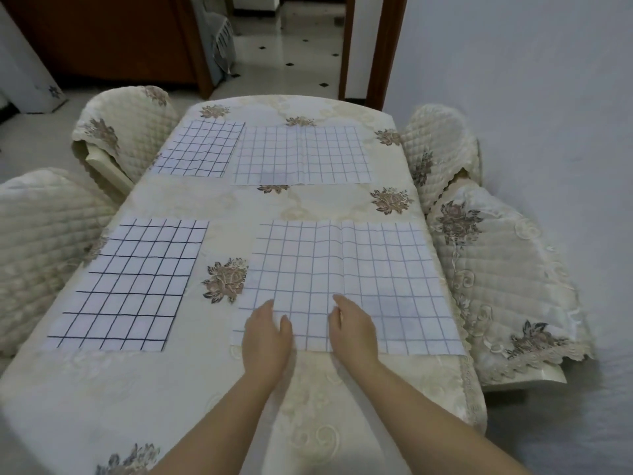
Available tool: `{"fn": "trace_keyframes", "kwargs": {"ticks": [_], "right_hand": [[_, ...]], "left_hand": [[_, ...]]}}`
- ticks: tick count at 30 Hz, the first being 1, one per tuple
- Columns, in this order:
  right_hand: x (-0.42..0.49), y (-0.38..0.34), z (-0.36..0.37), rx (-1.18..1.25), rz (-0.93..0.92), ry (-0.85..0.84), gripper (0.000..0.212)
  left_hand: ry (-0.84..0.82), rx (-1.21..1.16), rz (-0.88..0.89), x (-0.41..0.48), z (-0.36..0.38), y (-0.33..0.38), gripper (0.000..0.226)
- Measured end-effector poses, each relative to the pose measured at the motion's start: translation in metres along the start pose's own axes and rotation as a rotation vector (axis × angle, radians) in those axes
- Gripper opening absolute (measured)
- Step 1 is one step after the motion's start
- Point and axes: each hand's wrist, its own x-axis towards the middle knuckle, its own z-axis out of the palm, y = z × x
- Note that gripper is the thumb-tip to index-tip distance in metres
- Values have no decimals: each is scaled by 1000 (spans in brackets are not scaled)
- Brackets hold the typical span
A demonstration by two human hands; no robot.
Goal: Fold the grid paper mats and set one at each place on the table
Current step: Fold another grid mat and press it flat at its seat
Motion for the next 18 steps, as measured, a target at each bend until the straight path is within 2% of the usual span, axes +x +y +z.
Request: {"fn": "trace_keyframes", "kwargs": {"ticks": [4,9,13,16,18], "right_hand": [[10,-51,33,221,103,-216,36],[15,-74,78,308,215,-417,39],[17,-80,102,299,285,-481,41],[18,-77,118,236,321,-482,22],[21,-73,127,309,379,-457,32]], "left_hand": [[69,-77,-199,25,-33,-31,51],[-4,-141,-369,43,-50,-59,58],[-52,-234,-402,50,-52,-66,57],[-86,-232,-388,53,-50,-66,55],[-107,-253,-410,52,-48,-63,48]]}}
